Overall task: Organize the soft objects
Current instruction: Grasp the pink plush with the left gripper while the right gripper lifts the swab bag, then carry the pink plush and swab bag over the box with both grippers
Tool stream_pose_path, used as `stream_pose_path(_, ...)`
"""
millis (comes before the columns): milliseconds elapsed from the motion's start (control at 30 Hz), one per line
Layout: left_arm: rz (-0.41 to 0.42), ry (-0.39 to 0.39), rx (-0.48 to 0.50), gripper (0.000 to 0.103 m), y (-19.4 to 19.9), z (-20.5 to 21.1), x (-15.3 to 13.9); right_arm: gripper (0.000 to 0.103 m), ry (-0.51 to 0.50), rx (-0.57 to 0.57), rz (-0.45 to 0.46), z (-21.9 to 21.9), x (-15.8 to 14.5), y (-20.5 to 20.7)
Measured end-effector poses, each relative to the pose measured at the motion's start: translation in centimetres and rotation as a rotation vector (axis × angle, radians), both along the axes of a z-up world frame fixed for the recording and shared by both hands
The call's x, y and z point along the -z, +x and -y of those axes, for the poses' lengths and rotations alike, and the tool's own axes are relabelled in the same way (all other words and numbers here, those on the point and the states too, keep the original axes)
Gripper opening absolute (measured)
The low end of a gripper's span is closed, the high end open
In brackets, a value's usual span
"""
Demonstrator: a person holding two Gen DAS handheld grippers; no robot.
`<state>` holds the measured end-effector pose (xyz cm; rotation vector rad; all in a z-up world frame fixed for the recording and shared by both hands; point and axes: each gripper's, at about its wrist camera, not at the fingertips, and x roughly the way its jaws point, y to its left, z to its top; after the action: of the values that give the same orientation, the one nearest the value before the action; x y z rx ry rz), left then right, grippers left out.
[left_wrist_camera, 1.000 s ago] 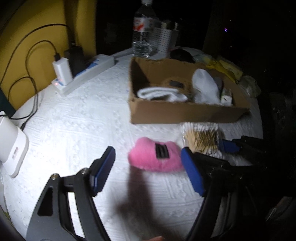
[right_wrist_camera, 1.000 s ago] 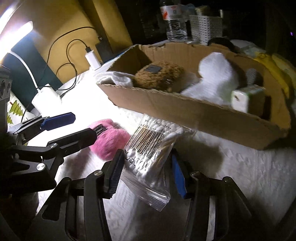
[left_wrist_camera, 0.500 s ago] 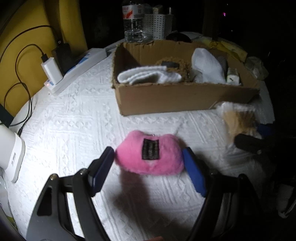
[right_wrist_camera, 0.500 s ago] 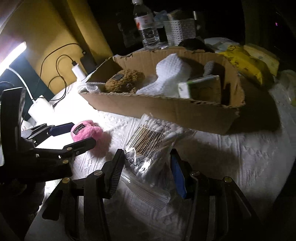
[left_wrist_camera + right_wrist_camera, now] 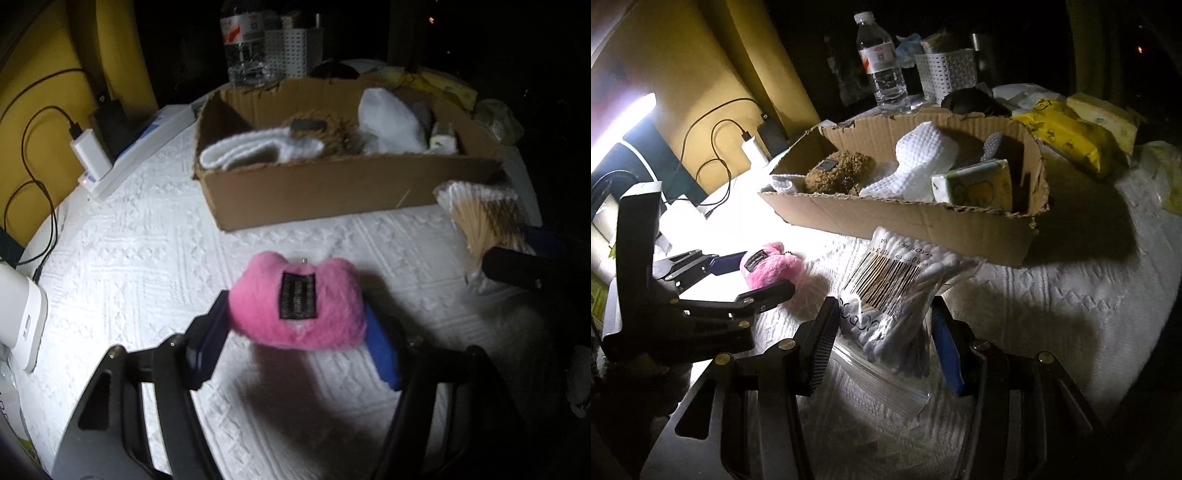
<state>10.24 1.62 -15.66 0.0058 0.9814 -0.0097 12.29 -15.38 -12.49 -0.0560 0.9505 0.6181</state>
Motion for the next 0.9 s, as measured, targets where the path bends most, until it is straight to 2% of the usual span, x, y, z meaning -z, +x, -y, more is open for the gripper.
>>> stream_pose_path(433,0.099,-0.021,0.022,0.068,-1.4,1.0,-4.7,0.052,0.009,-0.009,0.044,0.4,-2.5,-0.5)
stream_pose_path(900,0.181,-0.042,0.017,0.068,0.1,0.8,-8.1,0.052,0.007,-0.027,0.098,-0.3,-5.1,1.1)
